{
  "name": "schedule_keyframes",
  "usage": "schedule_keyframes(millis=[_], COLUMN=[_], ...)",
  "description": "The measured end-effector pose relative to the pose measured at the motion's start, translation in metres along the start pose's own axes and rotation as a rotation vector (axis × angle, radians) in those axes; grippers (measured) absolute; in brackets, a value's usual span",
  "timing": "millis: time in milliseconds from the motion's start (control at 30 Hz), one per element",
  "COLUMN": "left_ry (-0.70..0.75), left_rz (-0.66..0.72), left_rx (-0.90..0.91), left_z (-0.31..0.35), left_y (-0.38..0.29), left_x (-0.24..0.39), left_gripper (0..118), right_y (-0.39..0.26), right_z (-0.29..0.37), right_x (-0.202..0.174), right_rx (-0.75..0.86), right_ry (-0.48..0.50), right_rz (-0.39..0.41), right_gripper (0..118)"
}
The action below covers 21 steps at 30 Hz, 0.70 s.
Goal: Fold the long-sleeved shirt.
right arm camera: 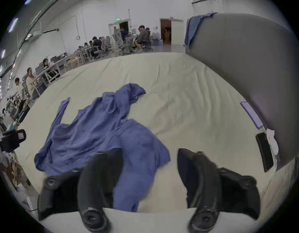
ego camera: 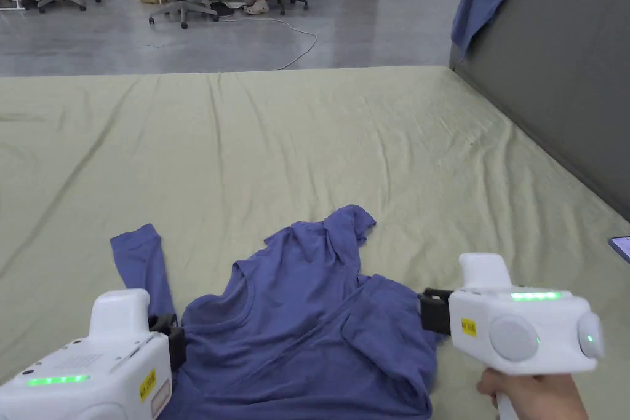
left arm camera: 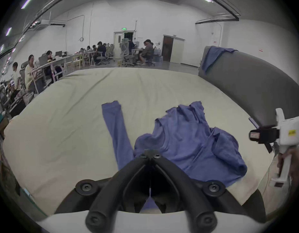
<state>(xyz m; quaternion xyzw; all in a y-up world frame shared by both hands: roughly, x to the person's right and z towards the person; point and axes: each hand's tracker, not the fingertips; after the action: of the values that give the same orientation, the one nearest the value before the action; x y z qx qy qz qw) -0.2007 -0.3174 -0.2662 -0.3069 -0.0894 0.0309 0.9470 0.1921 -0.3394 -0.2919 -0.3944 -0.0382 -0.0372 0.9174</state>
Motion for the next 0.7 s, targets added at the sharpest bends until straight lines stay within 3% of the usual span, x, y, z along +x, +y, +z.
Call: schedule_keyframes(millis=[67,133,267,300,333,400,433,500,533,700], left_ry=[-0.021,-0.051,-0.073,-0.073,-0.075,-0.098,-0.103,-0.069,-0.043,-0.008], left_rz=[-0.008,-0.016,-0.059,-0.064,-0.098,-0.117,-0.113,-0.129,-0.149,-0.265], left_rx=[0.001,-0.027,-0.077,-0.085,-0.127,-0.185,-0.201,-0.229,-0.257,-0.384], left_z=[-0.018,-0.053,-0.124,-0.141,-0.162,-0.189,-0.205,-0.229,-0.251,-0.305], left_y=[0.018,0.034,0.063,0.068,0.074,0.08,0.081,0.082,0.085,0.068], left_x=[0.004,0.002,0.002,0.001,0.001,0.011,0.012,0.016,0.014,0.025], left_gripper=[0,0,0,10,39,107,112,111,111,108], right_y=[0.016,0.023,0.019,0.015,0.011,0.01,0.013,0.012,0.009,0.003], right_z=[-0.032,-0.064,-0.117,-0.126,-0.133,-0.125,-0.12,-0.117,-0.115,-0.128], right_x=[0.004,0.011,0.019,0.02,0.017,0.02,0.019,0.016,0.014,-0.003], right_rx=[-0.048,-0.112,-0.249,-0.276,-0.287,-0.243,-0.244,-0.228,-0.228,-0.219], right_ry=[-0.018,-0.042,-0.004,0.028,0.079,0.047,0.035,-0.011,0.006,-0.08], right_rz=[0.02,0.044,0.017,0.013,0.015,0.043,0.064,0.103,0.094,0.234], right_gripper=[66,54,41,40,40,36,29,0,0,0])
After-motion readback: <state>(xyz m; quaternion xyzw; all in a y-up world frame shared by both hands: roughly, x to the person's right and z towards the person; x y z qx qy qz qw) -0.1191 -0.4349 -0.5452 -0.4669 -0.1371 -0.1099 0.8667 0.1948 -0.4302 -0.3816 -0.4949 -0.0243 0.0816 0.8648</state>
